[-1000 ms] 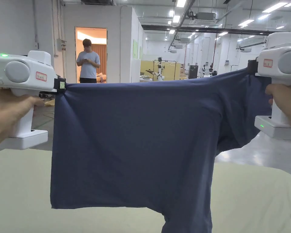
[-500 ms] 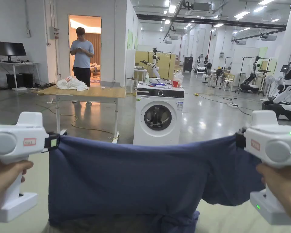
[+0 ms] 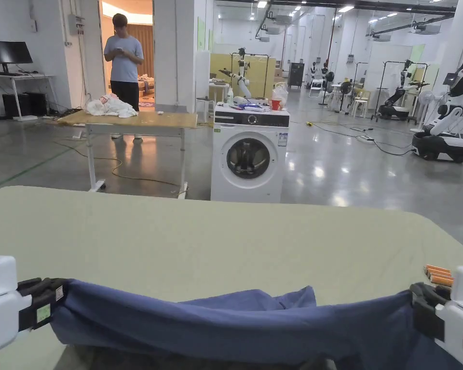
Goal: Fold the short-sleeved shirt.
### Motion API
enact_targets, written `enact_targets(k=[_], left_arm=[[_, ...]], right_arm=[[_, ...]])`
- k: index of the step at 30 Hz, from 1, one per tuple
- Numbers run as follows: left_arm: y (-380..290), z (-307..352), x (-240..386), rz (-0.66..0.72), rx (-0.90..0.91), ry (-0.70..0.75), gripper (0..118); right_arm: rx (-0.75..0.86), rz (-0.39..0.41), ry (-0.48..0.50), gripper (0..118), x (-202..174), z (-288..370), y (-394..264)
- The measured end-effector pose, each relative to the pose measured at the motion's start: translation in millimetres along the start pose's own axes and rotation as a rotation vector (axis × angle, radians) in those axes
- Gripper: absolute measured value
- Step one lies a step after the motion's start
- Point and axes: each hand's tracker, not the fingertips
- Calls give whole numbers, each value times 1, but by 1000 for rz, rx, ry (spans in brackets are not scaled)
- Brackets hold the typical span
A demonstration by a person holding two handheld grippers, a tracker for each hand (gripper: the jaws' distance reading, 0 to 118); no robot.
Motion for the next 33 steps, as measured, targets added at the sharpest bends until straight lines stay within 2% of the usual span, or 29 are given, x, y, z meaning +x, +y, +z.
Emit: enact_targets(k=[5,9,19,21,30,32,33], left_arm=[[-3,44,-3,14,27,-16,0],[-14,47,-3,7,-8,-8,0],[-102,-30,-8,57,-345,0,0],[-119,-45,-9,79,-405,14,0],[-164,-88,-14,117,-462,61,2],[-161,-93,-13,117,-449,73,11],[-158,-92,-11,115,-433,77,21]], right_arm=[[13,-14,-7,3,2,54,-6],[-32,-5,3,3,-1,64,-16],[-304,59,26,3,-16,-26,-93],[-354,44,38,3,-18,-46,-109],[-455,15,31,5,-29,-105,-155],[-451,19,20,21,-34,-106,-155],[-446,21,10,33,-36,-106,-153]])
